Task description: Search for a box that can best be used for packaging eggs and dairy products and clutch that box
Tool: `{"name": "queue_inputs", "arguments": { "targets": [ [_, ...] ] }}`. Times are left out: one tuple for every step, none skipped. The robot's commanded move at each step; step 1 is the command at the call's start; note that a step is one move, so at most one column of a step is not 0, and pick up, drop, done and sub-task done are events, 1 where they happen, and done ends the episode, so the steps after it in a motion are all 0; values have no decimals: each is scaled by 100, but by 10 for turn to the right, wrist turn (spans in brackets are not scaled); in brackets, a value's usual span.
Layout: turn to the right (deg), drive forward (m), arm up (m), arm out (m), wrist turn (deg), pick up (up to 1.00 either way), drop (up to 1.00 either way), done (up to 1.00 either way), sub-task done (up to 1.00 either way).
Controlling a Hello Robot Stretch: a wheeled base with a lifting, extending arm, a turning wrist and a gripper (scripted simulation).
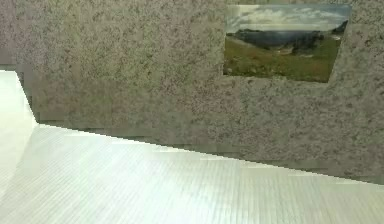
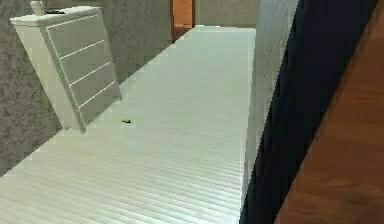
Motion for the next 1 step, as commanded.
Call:
{"name": "queue_inputs", "arguments": {
  "targets": [
    [-360,0,0,0,0,0,0,0,0]
  ]
}}
